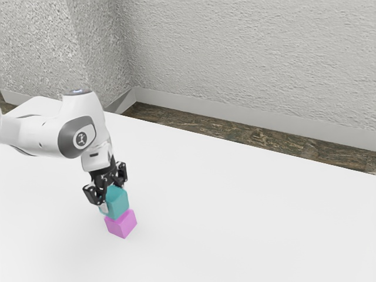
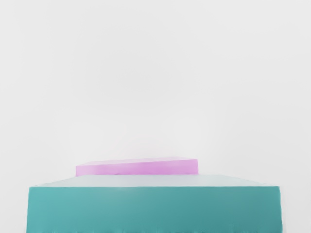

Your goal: Pick up the blue block with one arm, and put the blue block on the pink block with one arm

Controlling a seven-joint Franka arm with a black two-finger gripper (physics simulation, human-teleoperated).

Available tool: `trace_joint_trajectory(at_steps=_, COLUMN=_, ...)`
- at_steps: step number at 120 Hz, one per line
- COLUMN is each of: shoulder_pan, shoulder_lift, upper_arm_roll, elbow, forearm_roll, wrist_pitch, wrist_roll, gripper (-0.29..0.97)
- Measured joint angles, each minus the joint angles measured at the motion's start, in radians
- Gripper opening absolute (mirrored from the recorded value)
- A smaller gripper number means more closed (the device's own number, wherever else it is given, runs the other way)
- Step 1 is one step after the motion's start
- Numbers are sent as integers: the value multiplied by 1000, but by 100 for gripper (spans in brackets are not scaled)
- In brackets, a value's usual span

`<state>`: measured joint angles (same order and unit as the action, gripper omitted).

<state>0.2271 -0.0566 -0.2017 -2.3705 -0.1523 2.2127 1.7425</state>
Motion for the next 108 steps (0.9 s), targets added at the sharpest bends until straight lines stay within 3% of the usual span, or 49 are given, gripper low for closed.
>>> trace_joint_trajectory(at_steps=33, shoulder_pan=-5, shoulder_lift=-3, upper_arm_roll=-1, elbow=1, forearm_roll=2, wrist_pitch=-16, wrist_roll=11, gripper=61)
trace_joint_trajectory(at_steps=50, shoulder_pan=-2, shoulder_lift=-149, upper_arm_roll=0, elbow=20, forearm_roll=-22, wrist_pitch=-88, wrist_roll=18, gripper=64)
trace_joint_trajectory(at_steps=57, shoulder_pan=-3, shoulder_lift=-212, upper_arm_roll=-1, elbow=81, forearm_roll=-37, wrist_pitch=-153, wrist_roll=15, gripper=65)
trace_joint_trajectory(at_steps=65, shoulder_pan=-4, shoulder_lift=-214, upper_arm_roll=-2, elbow=264, forearm_roll=-34, wrist_pitch=-241, wrist_roll=-14, gripper=66)
trace_joint_trajectory(at_steps=84, shoulder_pan=-9, shoulder_lift=-177, upper_arm_roll=62, elbow=597, forearm_roll=74, wrist_pitch=-438, wrist_roll=-267, gripper=67)
trace_joint_trajectory(at_steps=108, shoulder_pan=-17, shoulder_lift=-162, upper_arm_roll=70, elbow=652, forearm_roll=134, wrist_pitch=-566, wrist_roll=-633, gripper=68)
